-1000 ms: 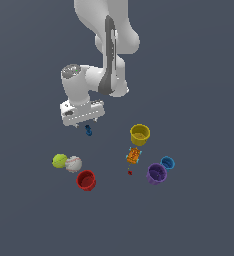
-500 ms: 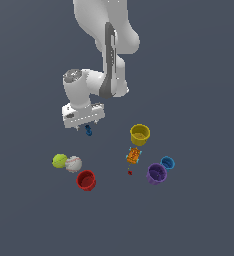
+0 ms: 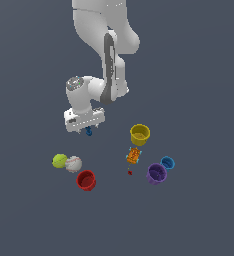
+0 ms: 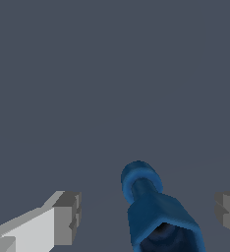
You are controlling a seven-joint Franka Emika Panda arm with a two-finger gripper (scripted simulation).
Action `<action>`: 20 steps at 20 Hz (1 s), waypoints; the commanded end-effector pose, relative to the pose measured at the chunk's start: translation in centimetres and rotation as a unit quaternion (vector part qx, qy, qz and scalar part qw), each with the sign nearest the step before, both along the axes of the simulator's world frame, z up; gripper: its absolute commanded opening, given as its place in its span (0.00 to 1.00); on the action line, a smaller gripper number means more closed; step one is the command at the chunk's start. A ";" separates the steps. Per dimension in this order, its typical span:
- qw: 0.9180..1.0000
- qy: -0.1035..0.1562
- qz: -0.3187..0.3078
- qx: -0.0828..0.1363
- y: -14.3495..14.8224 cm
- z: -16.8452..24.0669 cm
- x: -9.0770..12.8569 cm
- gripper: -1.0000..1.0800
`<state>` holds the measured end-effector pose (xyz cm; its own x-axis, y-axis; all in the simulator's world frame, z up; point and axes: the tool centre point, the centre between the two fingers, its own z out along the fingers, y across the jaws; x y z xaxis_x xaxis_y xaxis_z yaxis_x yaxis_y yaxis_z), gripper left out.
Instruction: Pick up a designated object from a clutter of objects.
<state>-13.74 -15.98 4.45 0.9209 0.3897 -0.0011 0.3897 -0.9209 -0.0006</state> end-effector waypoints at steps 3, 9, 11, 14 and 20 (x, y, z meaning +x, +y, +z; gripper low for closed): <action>1.000 -0.001 0.000 0.000 0.0 -0.2 0.1 0.00; 1.000 -0.001 0.000 0.000 0.0 -0.2 0.1 0.00; 1.000 -0.001 0.000 0.000 0.0 -0.2 0.1 0.00; 1.000 -0.001 0.000 0.000 0.0 -0.1 0.1 0.00; 1.000 -0.001 0.000 0.000 0.1 1.1 0.8 0.00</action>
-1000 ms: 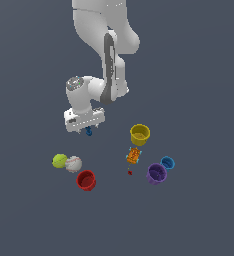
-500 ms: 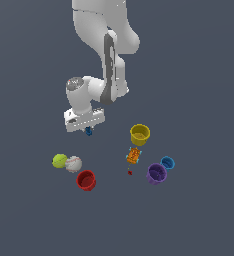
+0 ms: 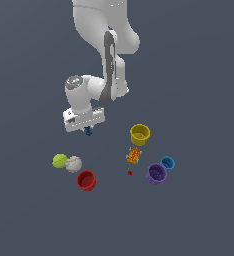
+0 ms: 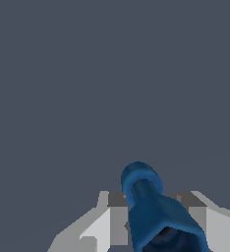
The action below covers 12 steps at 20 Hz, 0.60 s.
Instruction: Pick up a designated object from a clutter of objects.
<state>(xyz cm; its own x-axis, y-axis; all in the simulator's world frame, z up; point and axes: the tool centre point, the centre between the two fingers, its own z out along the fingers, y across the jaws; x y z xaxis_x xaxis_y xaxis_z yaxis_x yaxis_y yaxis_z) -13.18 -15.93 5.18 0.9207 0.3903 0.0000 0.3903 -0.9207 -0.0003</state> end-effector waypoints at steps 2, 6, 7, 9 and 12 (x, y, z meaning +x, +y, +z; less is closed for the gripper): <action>1.000 0.000 0.000 0.000 0.1 1.1 0.6 0.00; 1.000 0.000 0.000 -0.001 0.1 3.1 1.7 0.00; 1.000 0.000 0.000 -0.001 0.2 3.7 2.0 0.00; 1.000 0.000 -0.001 -0.001 0.2 5.0 2.7 0.00; 1.000 0.001 -0.001 -0.002 0.3 7.3 4.0 0.00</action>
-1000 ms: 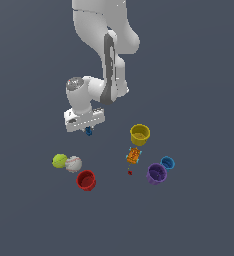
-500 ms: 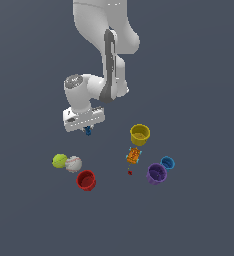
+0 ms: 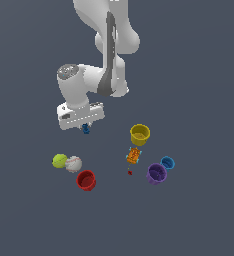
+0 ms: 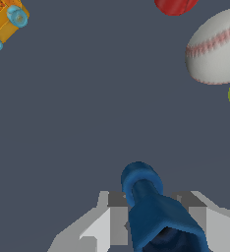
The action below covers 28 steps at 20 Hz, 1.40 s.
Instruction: Pick up a designated object from a clutter of objects.
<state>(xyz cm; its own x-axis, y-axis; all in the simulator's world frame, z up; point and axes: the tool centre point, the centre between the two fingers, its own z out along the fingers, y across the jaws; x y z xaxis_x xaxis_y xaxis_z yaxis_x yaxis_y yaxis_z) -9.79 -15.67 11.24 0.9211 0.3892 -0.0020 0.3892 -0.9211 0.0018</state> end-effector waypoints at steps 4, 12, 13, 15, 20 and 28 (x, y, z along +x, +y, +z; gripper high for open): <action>1.000 0.000 0.000 -0.001 0.2 4.5 2.5 0.00; 1.000 0.000 0.000 -0.001 0.6 11.4 6.4 0.00; 1.000 0.000 0.000 -0.001 0.6 12.2 6.9 0.00; 1.000 0.000 0.000 -0.001 0.7 14.0 8.0 0.00; 1.000 0.000 0.000 0.000 0.9 17.9 10.3 0.00; 1.000 0.000 0.001 0.001 1.1 22.7 13.5 0.00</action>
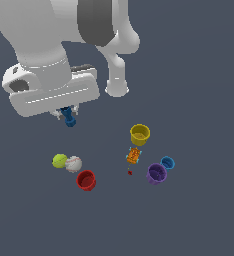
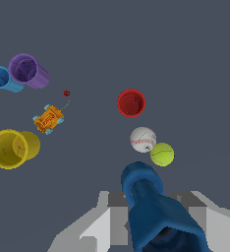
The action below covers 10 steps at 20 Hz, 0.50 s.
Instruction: Pick up a designated object from a clutter of objects.
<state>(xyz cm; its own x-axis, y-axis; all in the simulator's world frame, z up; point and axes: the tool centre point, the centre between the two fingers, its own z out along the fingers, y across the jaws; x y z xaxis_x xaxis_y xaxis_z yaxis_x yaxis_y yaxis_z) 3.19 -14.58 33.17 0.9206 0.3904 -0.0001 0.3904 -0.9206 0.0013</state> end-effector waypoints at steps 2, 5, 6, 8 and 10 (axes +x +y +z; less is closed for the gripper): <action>1.000 0.000 0.000 0.000 0.1 1.6 1.1 0.00; 1.000 0.000 0.000 0.001 0.1 2.6 1.7 0.00; 1.000 0.000 0.000 0.001 0.1 2.9 1.9 0.00; 1.000 0.000 0.000 0.001 0.1 3.3 2.2 0.00; 1.000 0.000 0.000 0.001 0.1 3.6 2.4 0.00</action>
